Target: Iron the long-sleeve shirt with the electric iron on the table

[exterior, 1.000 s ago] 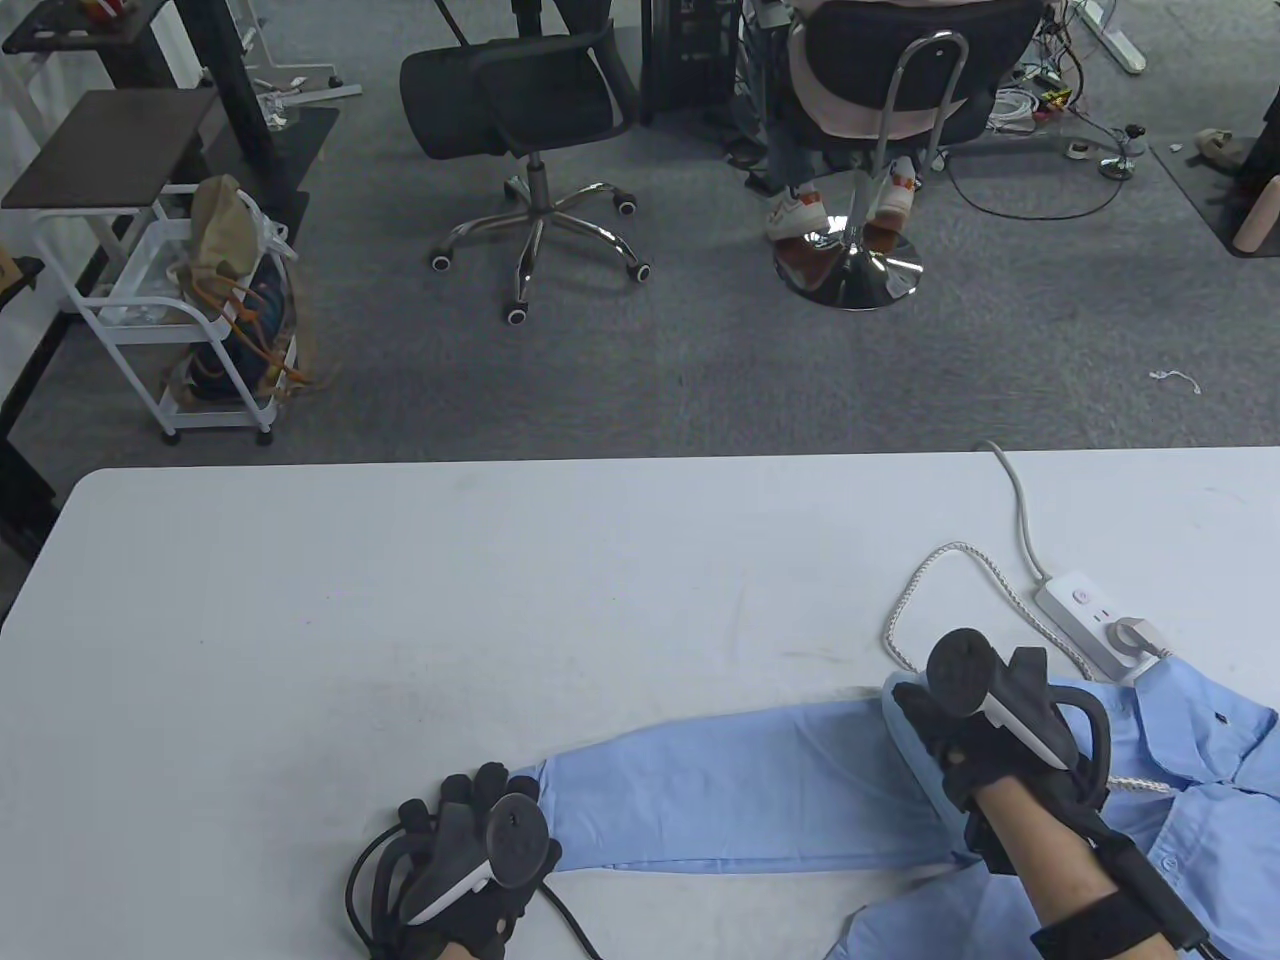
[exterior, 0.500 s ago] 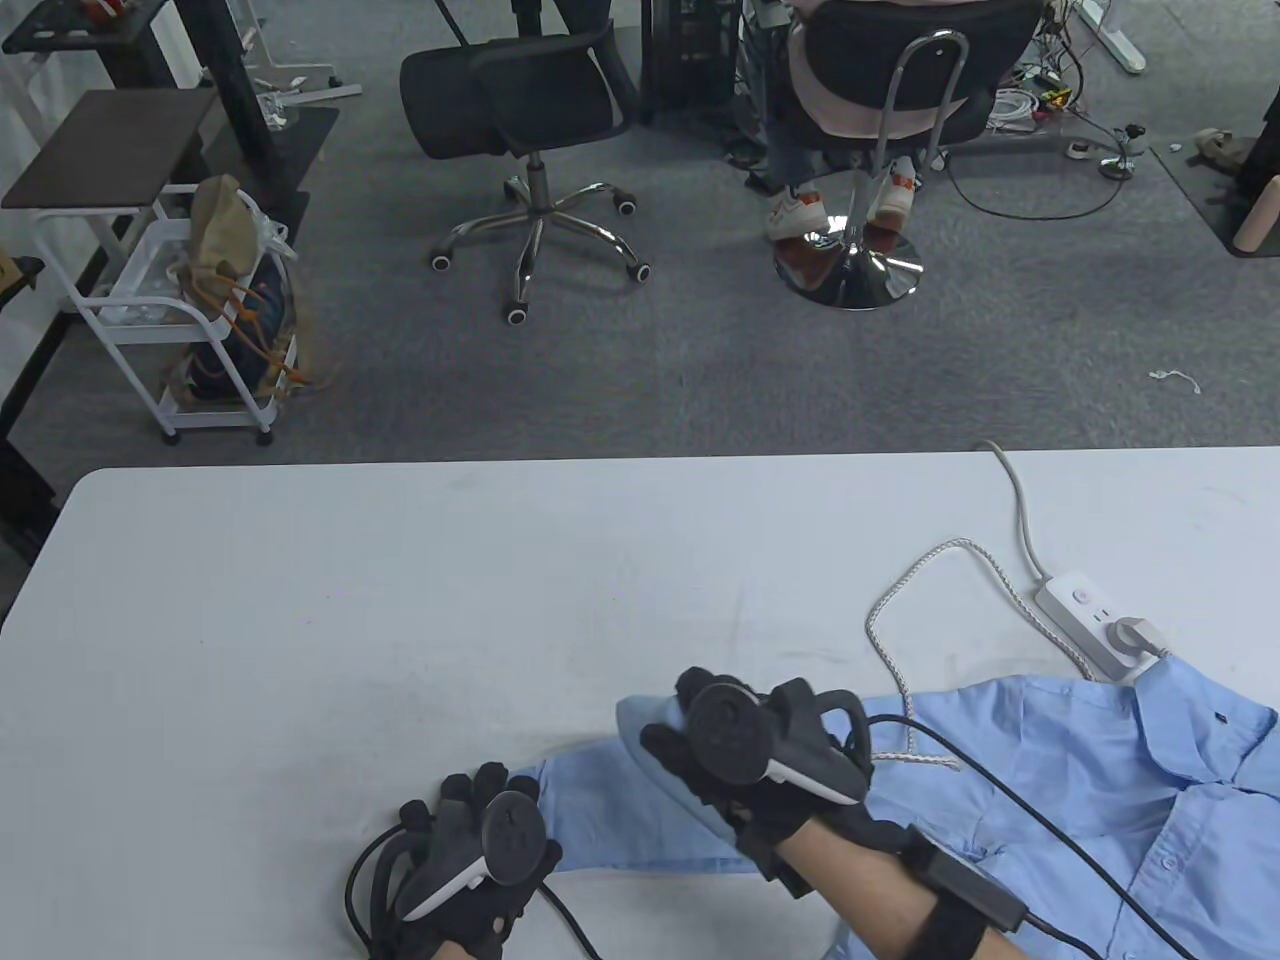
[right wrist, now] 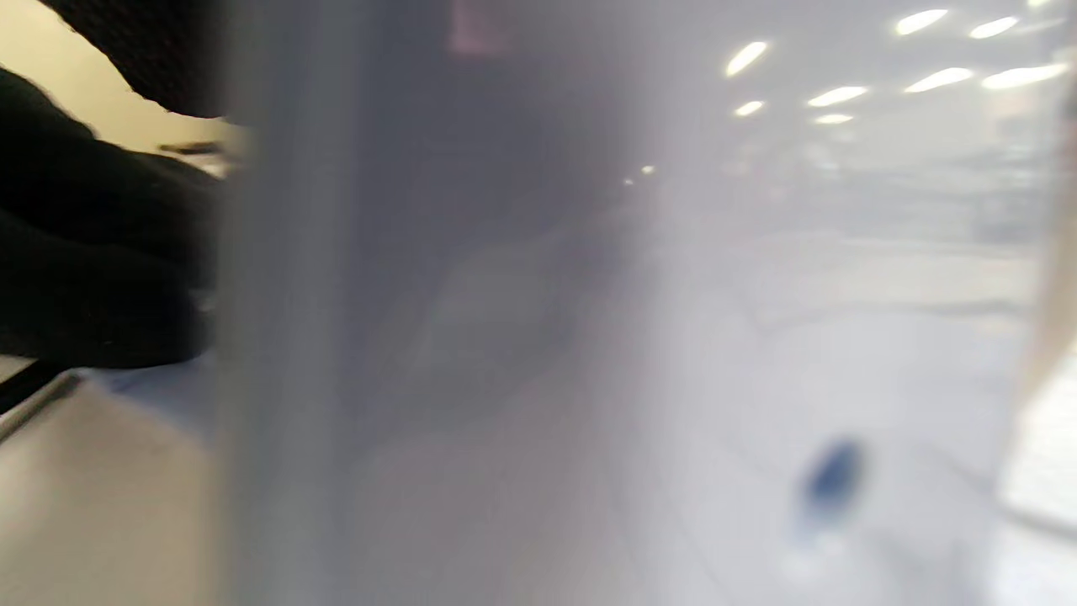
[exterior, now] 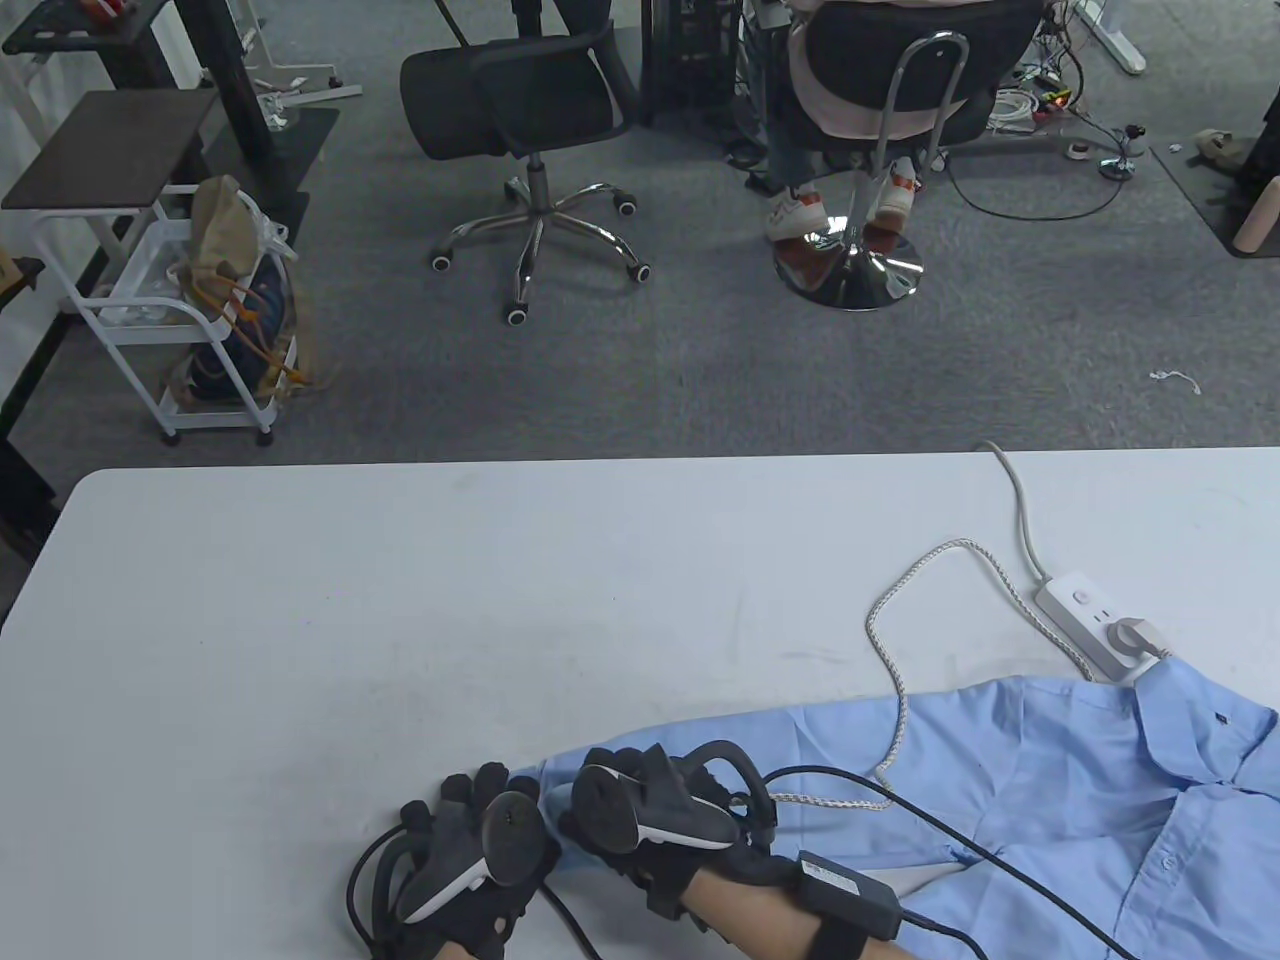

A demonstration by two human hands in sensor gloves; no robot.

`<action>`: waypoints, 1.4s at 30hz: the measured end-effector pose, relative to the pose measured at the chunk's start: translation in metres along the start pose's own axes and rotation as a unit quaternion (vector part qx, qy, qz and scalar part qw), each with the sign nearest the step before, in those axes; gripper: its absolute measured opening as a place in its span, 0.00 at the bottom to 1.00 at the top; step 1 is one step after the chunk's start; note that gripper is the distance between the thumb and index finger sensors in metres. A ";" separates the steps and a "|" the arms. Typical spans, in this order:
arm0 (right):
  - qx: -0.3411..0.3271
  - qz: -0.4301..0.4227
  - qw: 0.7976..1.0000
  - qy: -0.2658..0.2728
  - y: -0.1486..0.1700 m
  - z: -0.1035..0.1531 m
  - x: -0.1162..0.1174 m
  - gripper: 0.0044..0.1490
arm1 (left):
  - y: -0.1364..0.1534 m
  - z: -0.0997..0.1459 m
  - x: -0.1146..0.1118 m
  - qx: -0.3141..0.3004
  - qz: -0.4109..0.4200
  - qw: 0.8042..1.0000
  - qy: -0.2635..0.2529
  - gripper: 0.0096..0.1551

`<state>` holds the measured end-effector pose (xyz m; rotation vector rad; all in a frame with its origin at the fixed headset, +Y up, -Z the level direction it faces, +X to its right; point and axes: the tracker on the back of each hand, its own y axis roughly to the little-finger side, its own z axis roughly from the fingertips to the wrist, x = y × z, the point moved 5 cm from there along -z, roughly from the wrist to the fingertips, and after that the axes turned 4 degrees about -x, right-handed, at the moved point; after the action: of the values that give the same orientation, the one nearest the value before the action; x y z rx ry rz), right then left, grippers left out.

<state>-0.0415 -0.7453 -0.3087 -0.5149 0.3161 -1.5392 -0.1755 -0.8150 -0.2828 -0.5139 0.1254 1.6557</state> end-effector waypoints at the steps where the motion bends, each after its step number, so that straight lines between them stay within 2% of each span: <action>1: 0.007 0.000 1.000 -0.004 0.001 0.000 0.000 0.45 | 0.000 0.000 0.000 0.001 -0.001 1.000 -0.002 0.44; 5: 0.037 0.011 0.999 0.004 0.010 0.002 -0.001 0.45 | 0.001 0.001 0.000 0.009 0.004 1.000 -0.004 0.44; 8: 0.064 0.002 0.998 -0.005 0.028 0.002 0.000 0.46 | 0.001 0.001 0.000 0.012 0.001 1.000 -0.006 0.44; 15: 0.124 0.016 0.992 0.000 0.089 0.015 -0.001 0.46 | 0.001 0.001 -0.001 0.013 0.004 1.000 -0.006 0.44; 20: 0.175 0.027 0.984 0.002 0.149 0.033 -0.002 0.46 | 0.001 0.001 -0.001 0.013 0.005 1.000 -0.007 0.44; 28: 0.235 0.037 0.971 0.005 0.220 0.065 -0.002 0.47 | 0.002 0.001 0.000 0.015 0.006 1.000 -0.007 0.44; 42: 0.322 0.074 0.944 -0.006 0.300 0.114 -0.002 0.47 | 0.002 0.002 0.000 0.020 0.004 1.000 -0.005 0.44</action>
<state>0.2749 -0.7428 -0.3620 0.0178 -0.1622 -1.3913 -0.1779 -0.8151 -0.2815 -0.4744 0.1525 1.6608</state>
